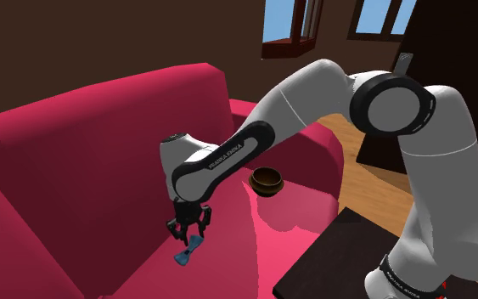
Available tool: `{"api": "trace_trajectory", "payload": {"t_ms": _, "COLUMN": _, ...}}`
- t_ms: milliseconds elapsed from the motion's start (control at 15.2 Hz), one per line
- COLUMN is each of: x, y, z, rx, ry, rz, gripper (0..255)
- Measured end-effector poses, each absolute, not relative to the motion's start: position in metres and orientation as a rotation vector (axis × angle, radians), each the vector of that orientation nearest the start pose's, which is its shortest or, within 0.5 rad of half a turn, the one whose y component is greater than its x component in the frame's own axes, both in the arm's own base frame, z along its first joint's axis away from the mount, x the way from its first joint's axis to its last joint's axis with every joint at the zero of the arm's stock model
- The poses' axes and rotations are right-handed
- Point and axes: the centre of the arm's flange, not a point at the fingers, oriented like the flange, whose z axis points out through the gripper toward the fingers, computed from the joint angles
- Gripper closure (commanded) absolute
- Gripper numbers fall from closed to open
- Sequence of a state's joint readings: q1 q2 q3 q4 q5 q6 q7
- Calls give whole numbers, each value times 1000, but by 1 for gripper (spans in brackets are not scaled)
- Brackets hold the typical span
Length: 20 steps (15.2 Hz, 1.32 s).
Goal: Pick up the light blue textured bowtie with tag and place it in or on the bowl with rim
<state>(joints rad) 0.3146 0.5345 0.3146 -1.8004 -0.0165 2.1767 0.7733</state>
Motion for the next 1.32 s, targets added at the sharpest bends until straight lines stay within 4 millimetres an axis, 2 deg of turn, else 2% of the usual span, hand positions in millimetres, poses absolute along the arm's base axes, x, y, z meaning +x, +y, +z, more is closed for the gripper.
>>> {"api": "trace_trajectory", "payload": {"t_ms": 792, "x": 524, "y": 364, "z": 315, "rx": -3088, "ry": 255, "rz": 305, "gripper": 255}}
{"api": "trace_trajectory", "payload": {"t_ms": 924, "x": 527, "y": 350, "z": 317, "rx": -3089, "ry": 255, "rz": 305, "gripper": 255}}
{"api": "trace_trajectory", "payload": {"t_ms": 1320, "x": 543, "y": 273, "z": 321, "rx": -3089, "ry": 257, "rz": 305, "gripper": 255}}
